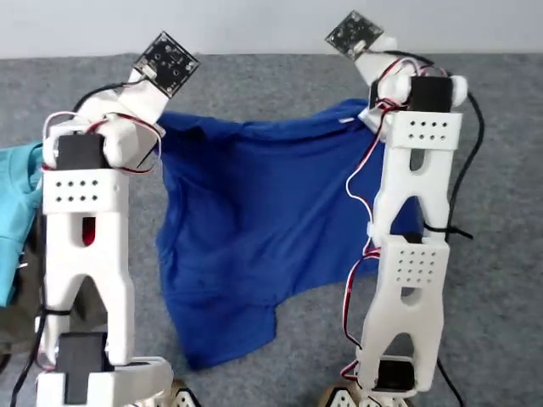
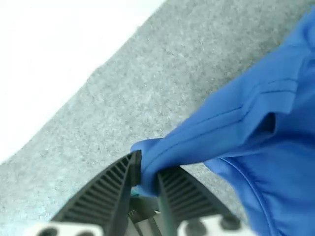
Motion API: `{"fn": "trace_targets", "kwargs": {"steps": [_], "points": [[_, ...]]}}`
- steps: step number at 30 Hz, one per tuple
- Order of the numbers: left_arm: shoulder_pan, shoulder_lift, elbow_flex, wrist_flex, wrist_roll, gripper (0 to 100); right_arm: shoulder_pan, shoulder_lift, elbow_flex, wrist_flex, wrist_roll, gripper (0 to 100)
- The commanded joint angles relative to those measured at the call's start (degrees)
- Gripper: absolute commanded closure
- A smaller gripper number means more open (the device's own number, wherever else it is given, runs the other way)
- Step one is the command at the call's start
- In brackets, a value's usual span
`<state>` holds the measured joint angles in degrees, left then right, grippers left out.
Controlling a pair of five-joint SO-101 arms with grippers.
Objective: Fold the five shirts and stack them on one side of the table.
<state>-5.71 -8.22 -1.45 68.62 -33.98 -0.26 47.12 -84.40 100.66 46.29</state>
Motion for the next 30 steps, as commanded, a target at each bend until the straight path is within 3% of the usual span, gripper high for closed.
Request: {"fn": "trace_targets", "kwargs": {"steps": [1, 6, 17, 21, 25, 30], "points": [[0.44, -3.25, -0.92, -1.05, 0.62, 99, -0.13, -8.22, 3.43, 2.33, 1.67, 96.6], [0.44, -3.78, -1.01, 2.02, 0.44, 99, -2.24, -20.18, 21.98, 2.42, 4.04, 96.7], [0.53, -3.78, -5.32, 24.70, 0.35, 99, -2.86, -51.65, 71.74, 2.33, 6.24, 96.7], [0.53, -3.16, -5.05, 28.22, 0.35, 99, -3.74, -55.34, 82.46, 2.33, 6.07, 96.7], [0.53, -3.16, -1.80, 28.13, 0.26, 99, -5.85, -54.90, 89.93, 2.15, 1.32, 96.3], [0.53, -3.16, 2.07, 28.04, 0.26, 99, -7.78, -49.80, 91.78, 1.80, -2.55, 95.2]]}}
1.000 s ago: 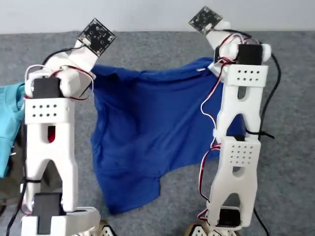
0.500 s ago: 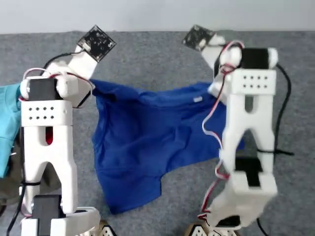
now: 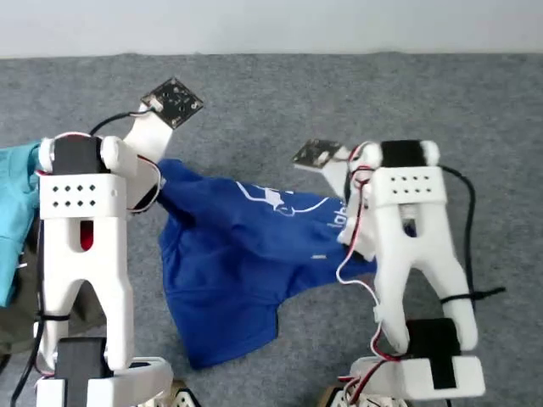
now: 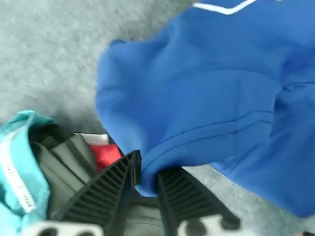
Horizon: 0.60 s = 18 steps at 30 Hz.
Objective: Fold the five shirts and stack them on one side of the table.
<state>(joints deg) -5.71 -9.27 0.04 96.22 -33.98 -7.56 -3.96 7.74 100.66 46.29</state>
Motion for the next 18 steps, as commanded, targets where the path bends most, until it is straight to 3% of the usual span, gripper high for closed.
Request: {"fn": "trace_targets", "kwargs": {"steps": [1, 5, 18], "points": [[0.53, -2.11, 1.01, 0.44, 0.26, 99, -0.48, 2.42, -0.79, 1.71, -3.52, 93.1], [0.26, -2.20, 2.24, -1.85, 0.26, 99, -0.22, 5.93, -2.64, 1.80, -6.42, 84.1], [0.53, -2.11, 2.42, -2.73, 0.26, 99, -2.07, 6.11, -3.60, 2.15, -6.95, 86.8]]}}
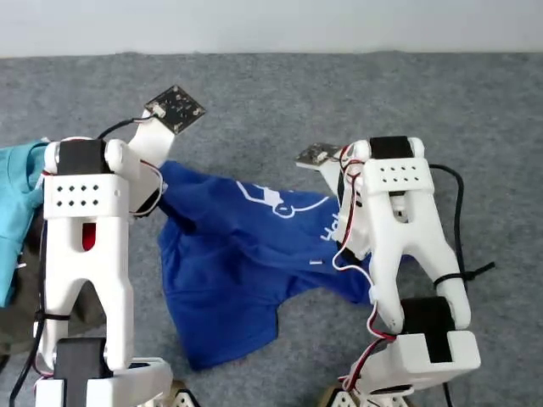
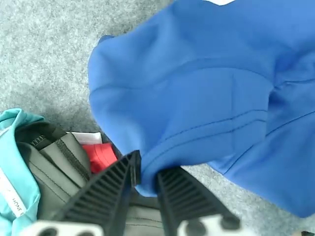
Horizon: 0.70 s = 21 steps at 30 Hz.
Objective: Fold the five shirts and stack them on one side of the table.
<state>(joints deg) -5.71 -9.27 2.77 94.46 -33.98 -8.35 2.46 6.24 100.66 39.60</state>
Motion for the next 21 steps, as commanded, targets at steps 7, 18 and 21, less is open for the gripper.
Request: {"fn": "trace_targets", "kwargs": {"steps": [7, 18, 21], "points": [[0.18, -2.11, -0.31, -0.97, 0.26, 99, -2.59, -4.44, -1.76, 2.51, -1.85, 79.8], [0.18, -2.20, -0.40, -0.97, 0.26, 99, -2.77, -13.23, 10.46, 2.15, -1.76, 71.6], [0.44, -2.11, -0.40, -0.97, 0.26, 99, -3.21, -13.14, 11.16, 1.19, -1.67, 71.6]]}}
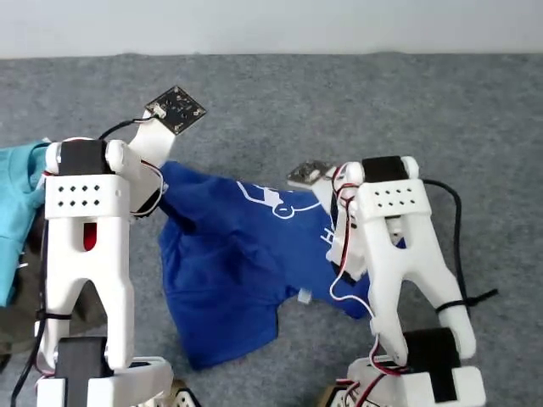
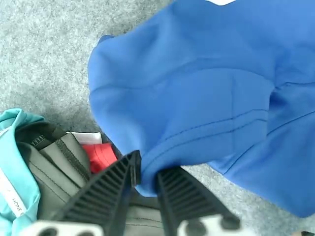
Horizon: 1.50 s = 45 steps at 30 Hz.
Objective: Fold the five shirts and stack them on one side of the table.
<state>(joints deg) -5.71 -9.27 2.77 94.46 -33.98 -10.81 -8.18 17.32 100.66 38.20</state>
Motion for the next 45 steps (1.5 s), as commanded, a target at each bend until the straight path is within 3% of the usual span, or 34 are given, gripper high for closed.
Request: {"fn": "trace_targets", "kwargs": {"steps": [1, 8, 12, 17, 21, 24, 29, 35, 45], "points": [[0.44, -2.11, -0.40, -0.97, 0.26, 99, -0.84, -2.51, 0.09, 1.10, -0.18, 71.6], [0.53, -2.11, -0.40, -0.97, 0.26, 99, -1.10, -3.91, 5.36, 2.51, -0.35, 71.8], [0.26, -2.11, -0.40, -0.97, 0.26, 99, -4.70, -6.90, 14.86, 2.24, -0.44, 71.9], [0.18, -2.11, -0.40, -0.97, 0.35, 99, -8.22, -9.27, 15.56, 1.19, -0.09, 74.2], [0.26, -2.11, -0.31, -1.05, 0.44, 99, -9.71, -6.02, 17.58, -4.00, 0.00, 76.2], [0.18, -2.11, -0.31, -1.05, 0.53, 99, -7.16, -1.36, 17.41, -9.45, 1.05, 78.0], [0.18, -2.11, -0.31, -1.05, 0.53, 99, 2.77, 6.20, 17.23, -17.10, 9.14, 78.6], [0.35, -2.11, -0.31, -1.05, 0.53, 99, 14.20, 12.79, 7.56, -18.42, 13.71, 78.6], [0.53, -2.11, -0.31, -1.05, 0.53, 99, 12.79, 16.57, -5.27, -4.53, 13.45, 78.6]]}}
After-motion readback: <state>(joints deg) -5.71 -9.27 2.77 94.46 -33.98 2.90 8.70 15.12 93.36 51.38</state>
